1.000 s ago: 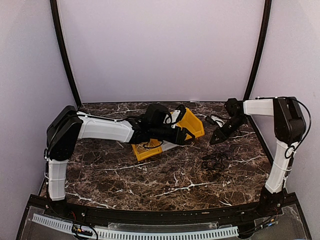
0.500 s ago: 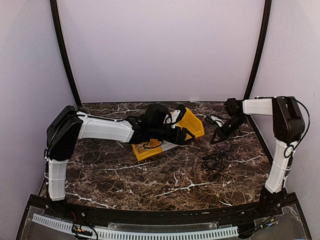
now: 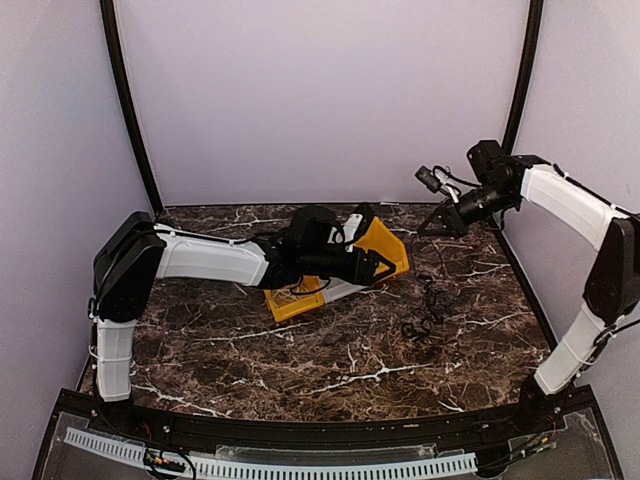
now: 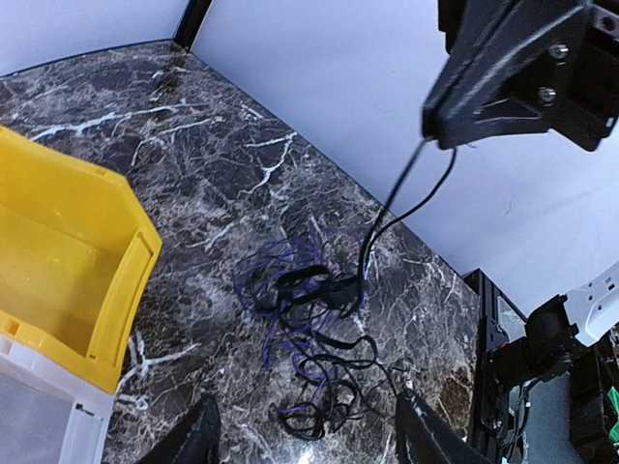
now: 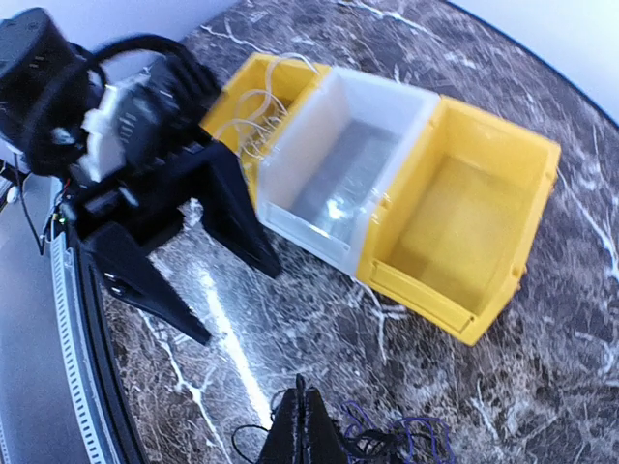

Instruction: Untangle the cables

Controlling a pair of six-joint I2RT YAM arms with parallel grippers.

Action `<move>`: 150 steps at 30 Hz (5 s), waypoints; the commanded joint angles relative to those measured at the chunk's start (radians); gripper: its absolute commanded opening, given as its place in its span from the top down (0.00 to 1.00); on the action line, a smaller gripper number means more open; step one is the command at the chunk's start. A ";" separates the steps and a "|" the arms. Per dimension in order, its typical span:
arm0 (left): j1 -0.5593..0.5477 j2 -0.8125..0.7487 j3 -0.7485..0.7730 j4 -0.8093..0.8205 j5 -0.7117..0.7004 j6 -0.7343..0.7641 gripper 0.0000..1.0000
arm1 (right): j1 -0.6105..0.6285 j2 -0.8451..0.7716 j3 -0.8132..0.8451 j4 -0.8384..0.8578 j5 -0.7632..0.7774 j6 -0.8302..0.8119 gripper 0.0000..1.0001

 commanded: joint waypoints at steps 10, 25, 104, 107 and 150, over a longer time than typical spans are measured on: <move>-0.047 -0.041 0.036 0.191 -0.042 0.038 0.49 | 0.103 -0.083 0.083 -0.112 -0.115 -0.069 1.00; -0.046 -0.111 0.059 0.145 -0.082 0.082 1.00 | 0.045 -0.124 -0.057 -0.005 -0.187 -0.090 0.60; 0.169 -0.191 0.097 -0.325 -0.396 0.026 1.00 | -0.014 0.053 -0.486 0.352 0.131 -0.067 0.48; 0.169 -0.156 0.101 -0.358 -0.400 0.010 1.00 | -0.015 0.055 -0.486 0.351 0.129 -0.066 0.48; 0.183 -0.014 0.307 -0.545 -0.306 -0.146 0.56 | -0.063 -0.039 -0.390 0.239 0.092 -0.110 0.48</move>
